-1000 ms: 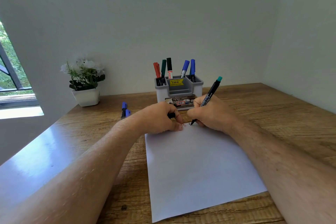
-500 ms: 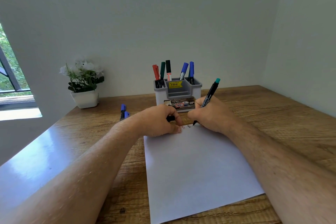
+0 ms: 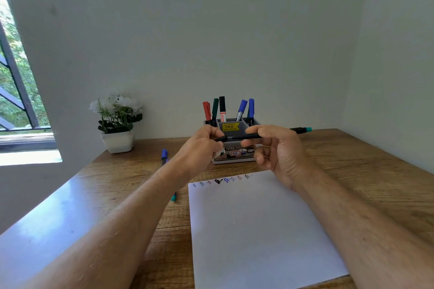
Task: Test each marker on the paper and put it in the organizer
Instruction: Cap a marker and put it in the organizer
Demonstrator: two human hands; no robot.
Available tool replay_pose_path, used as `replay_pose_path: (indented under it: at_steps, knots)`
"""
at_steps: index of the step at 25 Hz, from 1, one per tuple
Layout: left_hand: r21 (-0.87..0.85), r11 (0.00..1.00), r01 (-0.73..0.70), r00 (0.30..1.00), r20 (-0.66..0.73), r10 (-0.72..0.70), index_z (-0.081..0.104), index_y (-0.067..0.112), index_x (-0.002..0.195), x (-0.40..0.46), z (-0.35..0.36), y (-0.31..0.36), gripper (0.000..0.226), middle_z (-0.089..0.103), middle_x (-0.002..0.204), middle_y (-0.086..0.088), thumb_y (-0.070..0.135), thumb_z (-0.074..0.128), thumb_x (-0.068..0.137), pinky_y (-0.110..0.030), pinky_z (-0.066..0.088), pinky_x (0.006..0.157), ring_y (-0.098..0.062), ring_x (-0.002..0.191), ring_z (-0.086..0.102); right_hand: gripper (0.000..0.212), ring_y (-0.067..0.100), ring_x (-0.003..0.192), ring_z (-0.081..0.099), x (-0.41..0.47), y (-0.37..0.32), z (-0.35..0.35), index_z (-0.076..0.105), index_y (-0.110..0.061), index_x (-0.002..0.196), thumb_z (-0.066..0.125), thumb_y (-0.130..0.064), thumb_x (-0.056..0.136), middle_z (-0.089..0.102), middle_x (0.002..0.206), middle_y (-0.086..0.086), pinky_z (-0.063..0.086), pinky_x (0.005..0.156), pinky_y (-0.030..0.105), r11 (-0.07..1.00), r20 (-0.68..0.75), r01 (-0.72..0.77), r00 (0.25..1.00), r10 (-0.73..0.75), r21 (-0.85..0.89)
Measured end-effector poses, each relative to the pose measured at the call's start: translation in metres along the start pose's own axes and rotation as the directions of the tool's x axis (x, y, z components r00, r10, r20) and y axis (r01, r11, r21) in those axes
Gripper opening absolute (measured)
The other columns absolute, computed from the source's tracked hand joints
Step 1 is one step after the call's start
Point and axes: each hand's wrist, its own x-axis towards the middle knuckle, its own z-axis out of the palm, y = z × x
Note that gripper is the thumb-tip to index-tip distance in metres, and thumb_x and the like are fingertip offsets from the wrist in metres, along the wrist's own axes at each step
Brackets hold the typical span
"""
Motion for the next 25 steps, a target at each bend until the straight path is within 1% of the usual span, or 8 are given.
replay_pose_path:
  at_steps: [3,8,13,15,17,19,22,25]
  knots:
    - [-0.009,1.0,-0.017,1.0,-0.002,0.017,0.05,0.014,0.099,0.001,0.0,-0.001,0.021,0.039,0.064,-0.002,-0.004,0.04,0.098,-0.025,0.026,0.043,-0.008,0.045,0.031,0.024,0.012,0.038,0.049,0.002,-0.001,-0.002,0.07,-0.009,0.094,0.049,-0.017,0.085,0.076,0.085,0.016,0.033,0.036,0.016,0.998,-0.004,0.004,1.0,-0.003,0.057]
    - [-0.015,0.999,-0.03,0.999,0.016,0.03,0.052,0.014,0.096,0.002,0.002,-0.002,0.022,0.04,0.065,-0.002,-0.005,0.041,0.098,-0.021,0.028,0.039,-0.006,0.044,0.033,0.023,0.01,0.037,0.047,0.001,0.001,0.001,0.071,-0.01,0.092,0.049,-0.017,0.088,0.076,0.083,0.014,0.032,0.035,0.017,1.0,0.007,-0.013,1.0,0.013,-0.012]
    - [0.019,0.998,-0.065,0.997,0.037,0.064,0.057,0.014,0.098,0.002,0.003,-0.005,0.018,0.044,0.061,0.002,0.0,0.046,0.098,-0.022,0.028,0.038,-0.007,0.042,0.033,0.018,0.012,0.035,0.049,0.003,0.003,0.003,0.063,-0.008,0.102,0.054,-0.019,0.092,0.076,0.083,0.015,0.032,0.034,0.016,1.0,0.021,-0.015,1.0,0.015,-0.018]
    - [-0.005,0.996,-0.086,0.996,0.01,0.086,0.061,0.013,0.097,0.002,0.003,-0.005,0.015,0.05,0.063,0.0,0.004,0.049,0.098,-0.021,0.03,0.038,-0.006,0.043,0.036,0.008,0.013,0.034,0.051,0.004,0.003,0.004,0.066,-0.011,0.091,0.065,-0.019,0.089,0.076,0.083,0.016,0.033,0.033,0.016,1.0,0.012,-0.004,1.0,0.004,-0.021]
    - [-0.052,0.992,-0.111,0.993,-0.05,0.109,0.063,0.01,0.097,0.002,0.002,-0.005,0.011,0.056,0.067,-0.004,0.006,0.052,0.098,-0.022,0.034,0.039,-0.008,0.045,0.04,0.003,0.013,0.034,0.052,0.003,0.003,0.005,0.073,-0.019,0.079,0.076,-0.02,0.079,0.075,0.079,0.015,0.034,0.033,0.016,1.0,0.007,0.012,1.0,-0.012,-0.026]
    - [-0.161,0.975,-0.151,0.982,-0.138,0.129,0.061,0.008,0.098,0.002,-0.002,-0.005,0.004,0.063,0.07,-0.009,0.008,0.058,0.096,-0.023,0.043,0.04,-0.01,0.047,0.047,0.012,0.012,0.037,0.053,0.003,0.002,0.004,0.078,-0.019,0.084,0.079,-0.023,0.073,0.075,0.079,0.014,0.035,0.034,0.016,1.0,0.031,0.01,0.999,-0.01,0.01]
    - [-0.354,0.917,-0.184,0.967,-0.23,0.105,0.061,0.006,0.096,0.002,-0.008,-0.005,0.009,0.073,0.076,-0.014,0.01,0.066,0.091,-0.022,0.054,0.046,-0.013,0.053,0.063,0.017,0.011,0.044,0.054,0.002,0.001,0.002,0.079,-0.016,0.098,0.068,-0.02,0.085,0.076,0.088,0.012,0.035,0.035,0.018,1.0,0.096,0.012,0.995,-0.015,0.028]
    - [-0.439,0.873,-0.214,0.95,-0.302,0.081,0.066,0.006,0.098,0.003,-0.01,-0.008,0.012,0.076,0.089,-0.015,0.011,0.069,0.088,-0.021,0.057,0.053,-0.017,0.071,0.073,0.016,0.006,0.042,0.048,0.002,0.002,0.004,0.08,-0.018,0.1,0.071,-0.015,0.087,0.072,0.071,0.0,0.035,0.036,0.017,0.99,0.071,0.1,0.993,-0.094,-0.095]
